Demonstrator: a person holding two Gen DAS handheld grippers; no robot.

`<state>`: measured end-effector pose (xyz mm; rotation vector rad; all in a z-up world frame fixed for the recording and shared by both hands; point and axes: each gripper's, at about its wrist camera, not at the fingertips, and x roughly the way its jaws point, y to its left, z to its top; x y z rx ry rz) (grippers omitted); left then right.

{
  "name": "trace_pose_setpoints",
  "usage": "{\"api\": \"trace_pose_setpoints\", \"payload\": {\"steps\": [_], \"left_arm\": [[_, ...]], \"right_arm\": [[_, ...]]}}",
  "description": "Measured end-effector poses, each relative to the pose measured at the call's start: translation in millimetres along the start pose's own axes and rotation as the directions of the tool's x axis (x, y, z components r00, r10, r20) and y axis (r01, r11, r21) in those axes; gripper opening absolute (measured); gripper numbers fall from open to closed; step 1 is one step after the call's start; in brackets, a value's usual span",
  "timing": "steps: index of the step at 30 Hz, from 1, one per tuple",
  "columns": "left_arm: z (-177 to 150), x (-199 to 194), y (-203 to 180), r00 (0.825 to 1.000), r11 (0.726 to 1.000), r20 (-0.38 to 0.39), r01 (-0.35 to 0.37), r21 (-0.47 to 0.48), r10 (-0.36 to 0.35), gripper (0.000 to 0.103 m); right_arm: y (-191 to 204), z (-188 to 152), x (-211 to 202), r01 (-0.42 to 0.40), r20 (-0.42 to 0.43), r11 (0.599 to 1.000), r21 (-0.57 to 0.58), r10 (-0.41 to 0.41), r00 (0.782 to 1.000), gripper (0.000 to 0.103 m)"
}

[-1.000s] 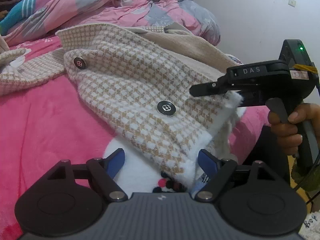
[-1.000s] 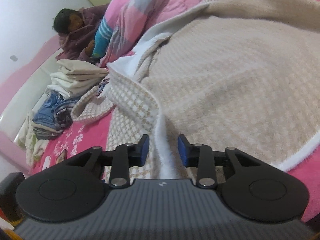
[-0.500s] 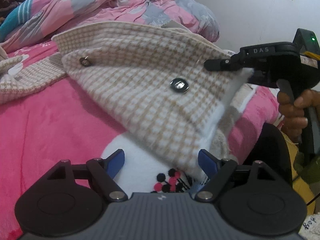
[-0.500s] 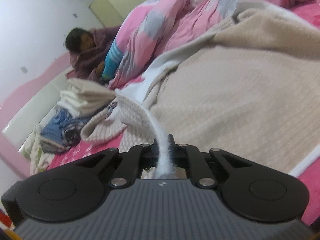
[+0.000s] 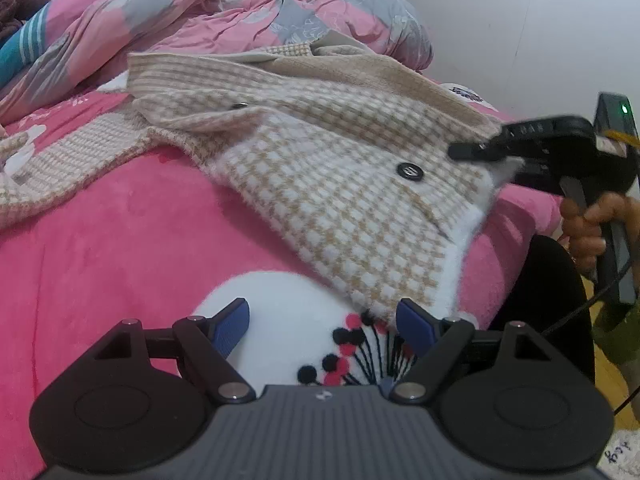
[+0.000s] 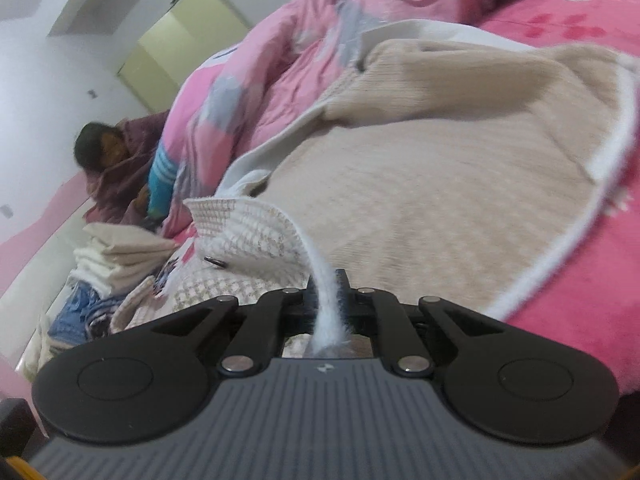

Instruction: Fold clothes

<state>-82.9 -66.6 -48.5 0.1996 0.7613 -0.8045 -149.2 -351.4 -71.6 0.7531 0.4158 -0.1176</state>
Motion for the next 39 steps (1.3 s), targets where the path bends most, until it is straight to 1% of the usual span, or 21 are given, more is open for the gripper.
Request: {"api": "trace_pose_setpoints", "payload": {"steps": [4, 7, 10, 12, 14, 17, 18, 20, 23, 24, 26, 29, 31, 32, 34, 35, 37, 38, 39], "left_arm": [[6, 4, 3, 1.000, 1.000, 0.006, 0.000, -0.004, 0.000, 0.082], [13, 12, 3, 1.000, 1.000, 0.016, 0.010, -0.012, -0.010, 0.081], [18, 16, 8, 0.999, 1.000, 0.029, 0.017, -0.023, -0.016, 0.081], [20, 14, 15, 0.999, 0.999, 0.049, 0.019, -0.044, -0.017, 0.081], [23, 9, 27, 0.997, 0.998, 0.075, 0.013, -0.069, -0.008, 0.081], [37, 6, 54, 0.992, 0.993, 0.120, -0.034, -0.114, 0.047, 0.081], [44, 6, 64, 0.989, 0.990, 0.133, -0.054, -0.132, 0.071, 0.081], [59, 8, 84, 0.980, 0.979, 0.148, -0.107, -0.171, 0.133, 0.081], [85, 18, 120, 0.954, 0.945, 0.159, -0.209, -0.251, 0.253, 0.081], [93, 25, 133, 0.945, 0.930, 0.153, -0.240, -0.280, 0.290, 0.080], [105, 39, 156, 0.923, 0.898, 0.141, -0.300, -0.322, 0.359, 0.078], [119, 64, 184, 0.889, 0.854, 0.117, -0.378, -0.357, 0.442, 0.070], [124, 77, 195, 0.879, 0.841, 0.123, -0.387, -0.378, 0.460, 0.062], [126, 82, 200, 0.877, 0.836, 0.126, -0.387, -0.389, 0.465, 0.061], [124, 90, 208, 0.876, 0.827, 0.123, -0.382, -0.413, 0.466, 0.056], [122, 94, 211, 0.878, 0.824, 0.119, -0.377, -0.422, 0.463, 0.055], [117, 100, 215, 0.882, 0.824, 0.117, -0.369, -0.429, 0.456, 0.054], [114, 102, 217, 0.884, 0.825, 0.117, -0.366, -0.431, 0.453, 0.054], [112, 103, 218, 0.884, 0.827, 0.121, -0.362, -0.431, 0.451, 0.054]], "right_arm": [[-17, -6, -9, 0.038, 0.018, 0.998, 0.050, -0.039, 0.999, 0.004], [-25, -10, -12, 0.067, 0.008, 0.995, 0.071, -0.067, 0.998, 0.005], [-22, -6, -15, 0.101, -0.023, 0.994, 0.039, -0.100, 0.995, 0.012], [-10, 3, -24, 0.151, -0.023, 0.988, -0.033, -0.152, 0.988, 0.028], [3, 17, -34, 0.175, 0.005, 0.980, -0.093, -0.175, 0.985, 0.033], [26, 49, -35, 0.128, 0.015, 0.980, -0.150, -0.127, 0.992, 0.036], [39, 60, -27, 0.101, 0.003, 0.977, -0.186, -0.102, 0.995, 0.040], [71, 81, 0, 0.040, -0.032, 0.961, -0.274, -0.050, 0.998, 0.041], [121, 103, 53, -0.067, -0.114, 0.924, -0.378, 0.025, 0.993, 0.046], [139, 109, 74, -0.103, -0.144, 0.905, -0.413, 0.046, 0.988, 0.047], [177, 114, 120, -0.162, -0.196, 0.853, -0.496, 0.071, 0.978, 0.048], [224, 108, 188, -0.188, -0.225, 0.743, -0.642, 0.051, 0.973, 0.048], [256, 105, 234, -0.205, -0.241, 0.656, -0.727, 0.036, 0.970, 0.048], [268, 101, 254, -0.207, -0.242, 0.607, -0.768, 0.024, 0.970, 0.048], [285, 86, 292, -0.191, -0.225, 0.482, -0.855, -0.013, 0.974, 0.048], [289, 79, 312, -0.188, -0.226, 0.438, -0.879, -0.037, 0.973, 0.048], [292, 69, 349, -0.191, -0.243, 0.399, -0.897, -0.083, 0.966, 0.048], [291, 67, 363, -0.192, -0.250, 0.393, -0.899, -0.103, 0.963, 0.048], [286, 67, 371, -0.189, -0.255, 0.404, -0.895, -0.117, 0.960, 0.046]]}}
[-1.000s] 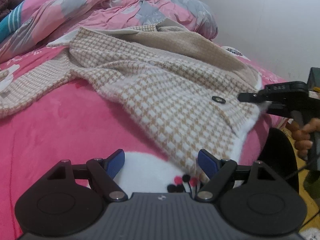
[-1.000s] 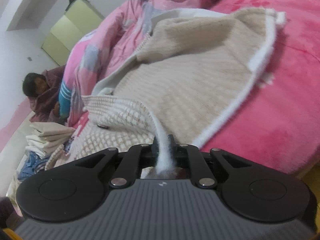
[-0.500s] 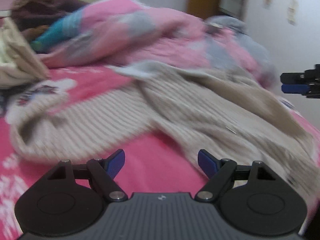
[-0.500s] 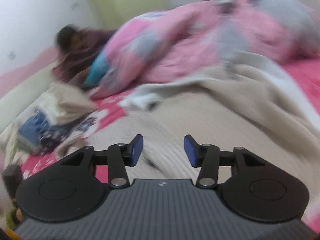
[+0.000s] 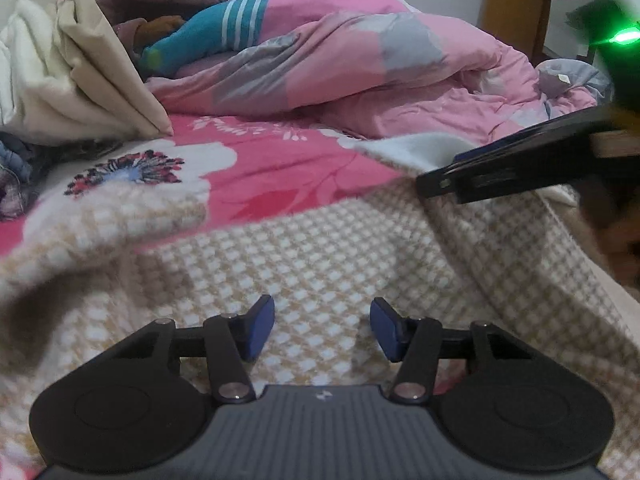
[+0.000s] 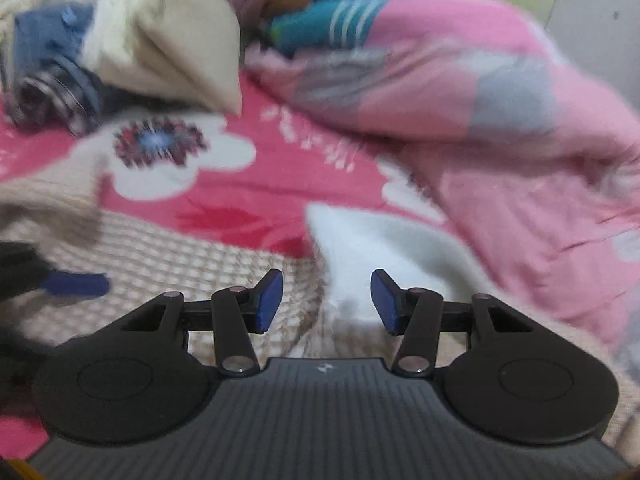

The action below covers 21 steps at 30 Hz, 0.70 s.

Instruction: Fold clothes

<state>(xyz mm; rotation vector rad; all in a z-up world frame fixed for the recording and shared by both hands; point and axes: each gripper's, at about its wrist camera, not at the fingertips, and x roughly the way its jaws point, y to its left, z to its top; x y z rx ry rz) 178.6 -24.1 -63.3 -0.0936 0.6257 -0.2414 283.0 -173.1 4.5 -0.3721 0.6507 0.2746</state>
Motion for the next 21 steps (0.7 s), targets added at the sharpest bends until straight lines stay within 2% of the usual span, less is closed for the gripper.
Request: {"api": "trace_pose_setpoints", "payload": {"steps": [1, 2, 3, 4, 6, 7, 9, 11, 13, 14, 15, 16, 17, 18, 20, 21], "left_arm": [[-1, -1, 1, 1.000, 1.000, 0.005, 0.006, -0.001, -0.006, 0.054], [-1, -1, 1, 1.000, 1.000, 0.008, 0.013, -0.004, -0.013, 0.054], [-2, -1, 2, 1.000, 1.000, 0.011, 0.020, -0.007, -0.020, 0.054], [-2, -1, 3, 1.000, 1.000, 0.014, 0.028, -0.013, -0.028, 0.054], [-4, 0, 7, 0.999, 0.998, 0.018, 0.048, -0.034, -0.047, 0.054], [-4, 1, 9, 0.998, 0.998, 0.018, 0.055, -0.042, -0.054, 0.055], [-4, 2, 10, 0.998, 0.997, 0.019, 0.061, -0.049, -0.061, 0.055], [-4, 2, 10, 0.998, 0.997, 0.020, 0.063, -0.048, -0.062, 0.055], [-4, 3, 11, 0.998, 0.997, 0.021, 0.063, -0.046, -0.062, 0.055], [-4, 3, 11, 0.998, 0.997, 0.021, 0.064, -0.047, -0.063, 0.055], [-4, 3, 11, 0.998, 0.997, 0.020, 0.064, -0.046, -0.063, 0.056], [-4, 3, 10, 0.998, 0.997, 0.020, 0.063, -0.044, -0.062, 0.056], [-4, 3, 10, 0.998, 0.997, 0.020, 0.062, -0.043, -0.061, 0.056], [-4, 3, 10, 0.998, 0.997, 0.021, 0.062, -0.042, -0.061, 0.057], [-4, 3, 10, 0.998, 0.997, 0.021, 0.060, -0.040, -0.059, 0.057], [-5, 3, 10, 0.998, 0.997, 0.021, 0.060, -0.039, -0.059, 0.057]], "right_arm": [[-4, -2, 8, 0.000, -0.016, 1.000, 0.012, 0.000, 1.000, 0.046], [-8, -4, 17, 0.001, -0.031, 1.000, 0.024, 0.000, 1.000, 0.030], [-12, -6, 25, 0.001, -0.047, 0.999, 0.036, 0.000, 0.999, 0.007], [-21, -8, 25, -0.003, -0.030, 0.997, 0.084, 0.005, 1.000, 0.007], [-49, -18, 1, -0.042, 0.095, 0.961, 0.274, 0.017, 0.995, 0.007], [-68, -28, -13, -0.085, 0.174, 0.917, 0.390, 0.017, 0.985, 0.007], [-109, -56, -28, -0.163, 0.290, 0.777, 0.608, -0.026, 0.957, 0.007], [-146, -89, -20, -0.204, 0.310, 0.606, 0.769, -0.074, 0.948, 0.007], [-173, -119, 2, -0.244, 0.299, 0.446, 0.861, -0.056, 0.953, 0.007], [-183, -131, 13, -0.262, 0.295, 0.384, 0.885, -0.030, 0.955, 0.008], [-188, -138, 23, -0.271, 0.288, 0.352, 0.896, 0.006, 0.958, 0.010], [-190, -141, 28, -0.258, 0.266, 0.347, 0.902, 0.025, 0.964, 0.012], [-190, -141, 29, -0.233, 0.238, 0.364, 0.902, 0.034, 0.971, 0.015], [-190, -140, 26, -0.222, 0.224, 0.385, 0.896, 0.040, 0.974, 0.024], [-188, -138, 8, -0.246, 0.252, 0.429, 0.869, 0.042, 0.967, 0.035], [-188, -141, -6, -0.287, 0.304, 0.438, 0.852, 0.032, 0.952, 0.044]]}}
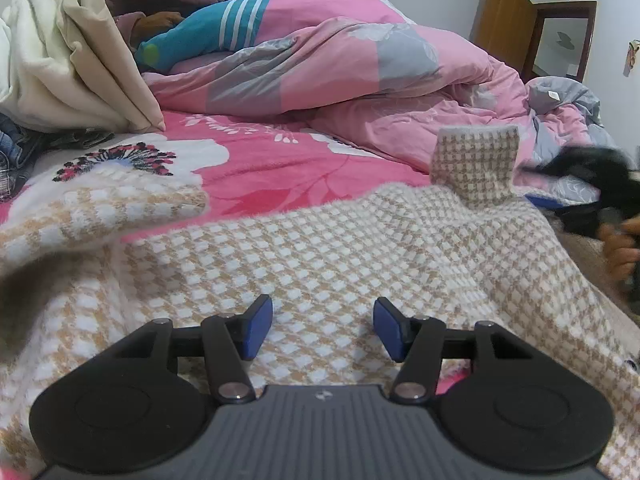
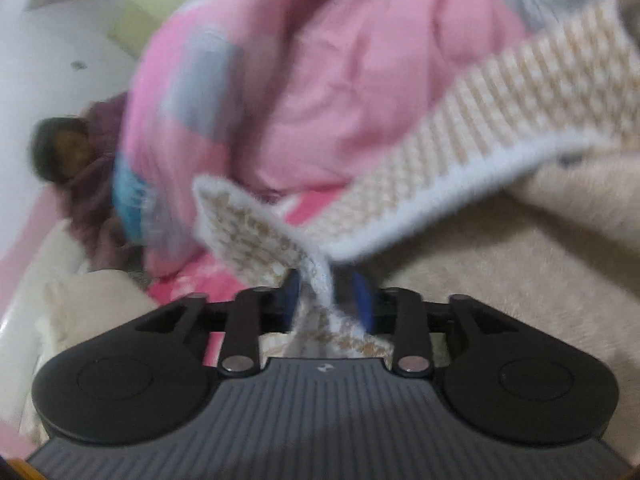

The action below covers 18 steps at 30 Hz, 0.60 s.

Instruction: Fold clothes

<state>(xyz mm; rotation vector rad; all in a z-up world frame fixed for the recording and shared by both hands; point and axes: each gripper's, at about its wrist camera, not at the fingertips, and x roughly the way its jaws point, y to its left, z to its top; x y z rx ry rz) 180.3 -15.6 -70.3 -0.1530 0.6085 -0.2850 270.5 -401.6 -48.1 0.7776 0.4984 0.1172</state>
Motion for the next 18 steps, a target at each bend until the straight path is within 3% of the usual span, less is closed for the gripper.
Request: {"api": "trace_pose_setpoints", "payload": {"steps": [2, 4, 8, 11, 14, 16, 17, 18], "left_arm": [[0, 0, 0, 1.000, 1.000, 0.000, -0.001, 0.001, 0.001, 0.057], [0, 0, 0, 1.000, 1.000, 0.001, -0.002, 0.003, 0.002, 0.057], [-1, 0, 0, 1.000, 1.000, 0.002, -0.001, 0.004, 0.001, 0.058], [-1, 0, 0, 1.000, 1.000, 0.005, 0.001, 0.004, -0.001, 0.058], [-2, 0, 0, 1.000, 1.000, 0.009, 0.004, 0.001, -0.004, 0.058], [-2, 0, 0, 1.000, 1.000, 0.011, 0.007, -0.003, -0.007, 0.058], [-3, -1, 1, 1.000, 1.000, 0.012, 0.009, -0.006, -0.009, 0.058], [-3, -1, 1, 1.000, 1.000, 0.013, 0.010, -0.007, -0.010, 0.058]], "right_arm": [[-2, 0, -29, -0.057, 0.091, 0.998, 0.014, 0.055, 0.994, 0.051], [-15, 5, -44, -0.085, 0.130, 0.988, 0.128, 0.069, 0.989, 0.051], [-44, 5, -27, -0.068, 0.048, 0.924, 0.377, 0.054, 0.997, 0.051], [-53, 0, 7, -0.023, -0.052, 0.890, 0.456, 0.053, 0.997, 0.054], [-59, -1, 31, -0.030, -0.040, 0.871, 0.490, 0.057, 0.998, 0.054], [-62, 1, 44, -0.051, -0.011, 0.862, 0.505, 0.066, 0.998, 0.029], [-60, 5, 45, -0.072, 0.011, 0.866, 0.495, 0.077, 0.997, 0.006], [-56, 11, 43, -0.089, 0.034, 0.876, 0.475, 0.082, 0.996, 0.005]]}}
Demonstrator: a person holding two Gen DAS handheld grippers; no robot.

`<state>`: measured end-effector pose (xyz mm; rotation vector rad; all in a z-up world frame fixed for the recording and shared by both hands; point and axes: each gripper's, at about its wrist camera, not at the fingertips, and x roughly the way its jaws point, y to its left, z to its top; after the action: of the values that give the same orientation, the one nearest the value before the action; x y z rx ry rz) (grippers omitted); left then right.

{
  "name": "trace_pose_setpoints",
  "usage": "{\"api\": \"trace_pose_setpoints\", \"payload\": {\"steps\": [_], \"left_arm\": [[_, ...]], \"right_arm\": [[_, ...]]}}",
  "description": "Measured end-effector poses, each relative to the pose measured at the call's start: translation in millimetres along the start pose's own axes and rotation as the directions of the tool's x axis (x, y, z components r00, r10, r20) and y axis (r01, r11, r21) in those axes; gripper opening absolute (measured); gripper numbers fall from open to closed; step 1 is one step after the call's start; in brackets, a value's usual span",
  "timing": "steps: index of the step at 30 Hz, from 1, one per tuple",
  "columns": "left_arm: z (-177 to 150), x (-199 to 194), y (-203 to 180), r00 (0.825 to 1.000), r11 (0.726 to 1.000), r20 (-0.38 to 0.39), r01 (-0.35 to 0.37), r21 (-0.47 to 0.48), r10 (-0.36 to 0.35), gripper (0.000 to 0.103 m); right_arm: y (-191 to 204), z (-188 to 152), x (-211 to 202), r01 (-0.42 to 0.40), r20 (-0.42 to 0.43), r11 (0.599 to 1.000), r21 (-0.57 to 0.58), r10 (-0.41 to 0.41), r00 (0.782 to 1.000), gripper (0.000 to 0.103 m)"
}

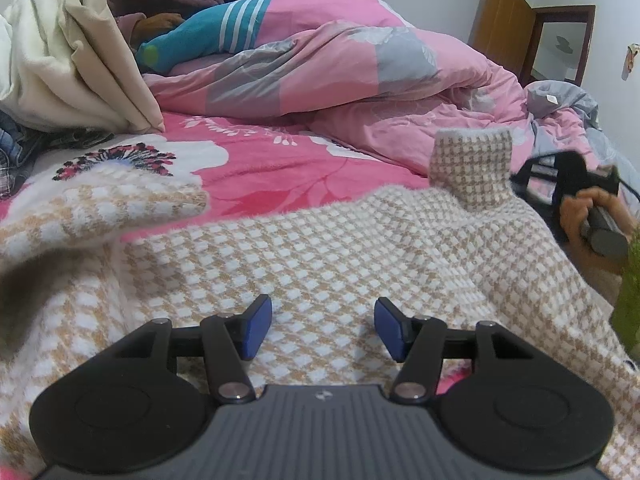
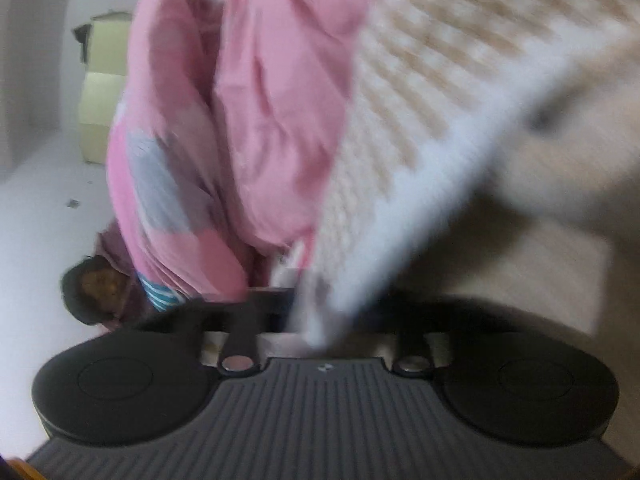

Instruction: Fold clothes

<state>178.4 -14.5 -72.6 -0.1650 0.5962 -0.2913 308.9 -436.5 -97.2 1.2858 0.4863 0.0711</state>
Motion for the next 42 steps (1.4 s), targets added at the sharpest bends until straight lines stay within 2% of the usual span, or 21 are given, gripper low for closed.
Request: {"api": "trace_pose_setpoints", "payload": {"steps": [3, 5, 8, 10, 13, 15, 16, 17, 19, 21, 25, 27, 29, 31, 32, 34, 36, 38, 39, 40, 42], "left_arm": [[-1, 0, 1, 1.000, 1.000, 0.002, 0.002, -0.002, -0.002, 0.058], [-1, 1, 2, 1.000, 1.000, 0.004, 0.004, -0.004, -0.004, 0.058], [-2, 1, 2, 1.000, 1.000, 0.005, 0.008, -0.007, -0.008, 0.058], [-2, 1, 2, 1.000, 1.000, 0.005, 0.009, -0.007, -0.009, 0.058], [-2, 1, 3, 1.000, 1.000, 0.006, 0.010, -0.008, -0.010, 0.058], [-3, 1, 3, 1.000, 1.000, 0.006, 0.011, -0.009, -0.011, 0.058], [-3, 1, 3, 1.000, 1.000, 0.006, 0.012, -0.010, -0.012, 0.058], [-3, 1, 3, 1.000, 1.000, 0.007, 0.012, -0.010, -0.012, 0.058], [-3, 1, 3, 1.000, 1.000, 0.007, 0.013, -0.012, -0.013, 0.058], [-3, 2, 3, 1.000, 1.000, 0.007, 0.013, -0.012, -0.013, 0.058], [-3, 2, 3, 1.000, 1.000, 0.007, 0.013, -0.011, -0.013, 0.058], [-3, 2, 3, 1.000, 1.000, 0.007, 0.013, -0.011, -0.013, 0.058], [-3, 2, 3, 1.000, 1.000, 0.007, 0.013, -0.011, -0.013, 0.058], [-3, 2, 3, 1.000, 1.000, 0.007, 0.014, -0.012, -0.013, 0.058], [-3, 2, 3, 1.000, 1.000, 0.007, 0.014, -0.012, -0.014, 0.058], [-3, 2, 3, 1.000, 1.000, 0.007, 0.014, -0.013, -0.014, 0.058], [-3, 2, 3, 1.000, 1.000, 0.008, 0.015, -0.014, -0.015, 0.058], [-3, 2, 4, 1.000, 1.000, 0.008, 0.016, -0.015, -0.016, 0.058], [-4, 2, 4, 1.000, 1.000, 0.009, 0.017, -0.017, -0.017, 0.058], [-4, 2, 5, 1.000, 1.000, 0.009, 0.018, -0.018, -0.018, 0.058], [-4, 2, 5, 1.000, 1.000, 0.011, 0.022, -0.022, -0.021, 0.058]], "right_arm": [[30, 7, -8, -0.047, 0.053, 0.992, -0.116, 0.054, 0.997, 0.005], [46, 19, -9, -0.074, 0.071, 0.988, -0.134, 0.085, 0.994, 0.005], [46, 50, -1, -0.100, 0.098, 0.993, -0.064, 0.106, 0.990, 0.005], [35, 67, 17, -0.102, 0.081, 0.995, 0.010, 0.101, 0.992, 0.005], [13, 74, 48, -0.031, 0.017, 0.995, 0.097, 0.030, 0.999, 0.026], [1, 74, 62, 0.009, -0.015, 0.993, 0.119, -0.007, 1.000, 0.028], [1, 73, 59, -0.006, -0.021, 0.993, 0.115, 0.008, 1.000, 0.031], [3, 74, 56, -0.018, -0.032, 0.994, 0.108, 0.021, 0.999, 0.042], [15, 75, 37, -0.023, -0.039, 0.997, 0.069, 0.026, 0.999, 0.059], [30, 77, 12, -0.006, -0.038, 1.000, 0.011, 0.006, 0.999, 0.063], [66, 70, -46, -0.007, 0.013, 0.987, -0.158, 0.010, 1.000, 0.063], [92, 59, -74, 0.018, 0.081, 0.951, -0.310, 0.008, 0.997, 0.063], [119, 47, -97, 0.065, 0.153, 0.888, -0.454, 0.007, 0.988, 0.062], [144, 23, -111, 0.150, 0.228, 0.791, -0.593, -0.014, 0.974, 0.059], [152, 11, -119, 0.173, 0.242, 0.741, -0.649, -0.015, 0.970, 0.053], [162, -20, -112, 0.166, 0.188, 0.638, -0.752, -0.033, 0.982, 0.045], [170, -57, -85, 0.136, 0.104, 0.520, -0.843, -0.090, 0.990, 0.032], [171, -91, -52, 0.112, 0.041, 0.405, -0.907, -0.180, 0.983, 0.025], [167, -97, -32, 0.120, 0.035, 0.373, -0.920, -0.225, 0.974, 0.022], [160, -98, -13, 0.136, 0.037, 0.359, -0.923, -0.270, 0.962, 0.020], [135, -71, 23, 0.241, 0.093, 0.405, -0.882, -0.352, 0.931, 0.009]]}}
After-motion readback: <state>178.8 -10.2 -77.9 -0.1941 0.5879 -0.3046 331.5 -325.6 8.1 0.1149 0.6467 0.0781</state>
